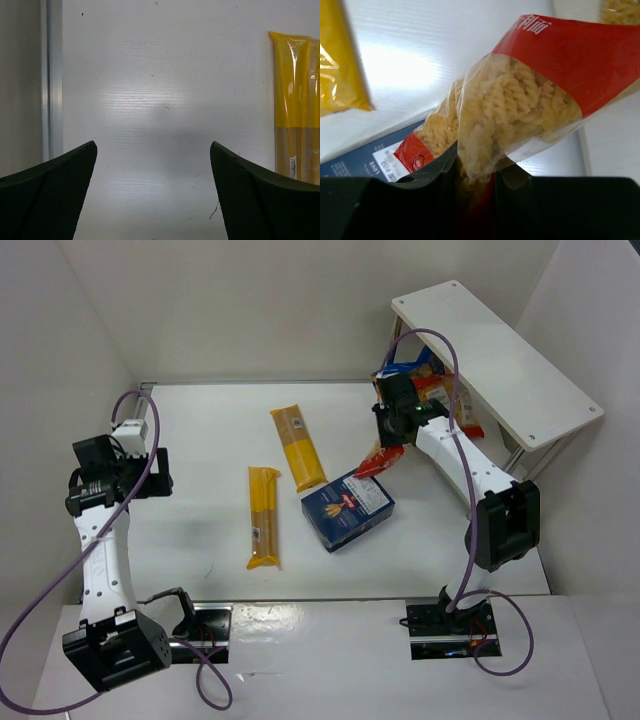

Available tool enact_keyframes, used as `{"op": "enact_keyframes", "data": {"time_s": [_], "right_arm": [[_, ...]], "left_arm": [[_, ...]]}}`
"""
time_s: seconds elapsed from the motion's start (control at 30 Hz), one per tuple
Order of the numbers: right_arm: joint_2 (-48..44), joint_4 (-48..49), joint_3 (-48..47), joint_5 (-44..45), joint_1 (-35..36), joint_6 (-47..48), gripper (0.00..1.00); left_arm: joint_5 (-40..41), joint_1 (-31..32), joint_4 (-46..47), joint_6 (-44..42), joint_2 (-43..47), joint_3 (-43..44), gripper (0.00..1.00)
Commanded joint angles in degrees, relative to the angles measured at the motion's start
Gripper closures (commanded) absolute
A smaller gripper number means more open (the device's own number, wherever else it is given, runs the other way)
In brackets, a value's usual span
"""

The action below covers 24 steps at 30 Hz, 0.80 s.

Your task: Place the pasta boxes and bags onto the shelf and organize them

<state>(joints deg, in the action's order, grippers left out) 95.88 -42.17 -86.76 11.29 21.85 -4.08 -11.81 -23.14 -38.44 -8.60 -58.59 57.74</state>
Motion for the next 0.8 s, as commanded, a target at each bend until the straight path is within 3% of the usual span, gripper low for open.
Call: {"op": "enact_keyframes", "data": {"time_s": [0.0,0.47,0.77], "right_arm": [[-4.47,6.84,-1.56,11.37,0.13,-5.58,1.00],[-6.13,5.17,-9.56,25.19,-3.13,-7.96,1.00],[-10.35,6.93,-4.65,28.34,-9.18,-4.89,1.00]], "left_arm": [[-0.49,-0.51,1.79,1.04,-0.30,-0.69,0.01],[-0.49,-1.03,1.79,1.04,-0.91,-0.69,0.01],[-0.49,-1.03,1.79,1.04,-0.91,-0.69,0.01]]}}
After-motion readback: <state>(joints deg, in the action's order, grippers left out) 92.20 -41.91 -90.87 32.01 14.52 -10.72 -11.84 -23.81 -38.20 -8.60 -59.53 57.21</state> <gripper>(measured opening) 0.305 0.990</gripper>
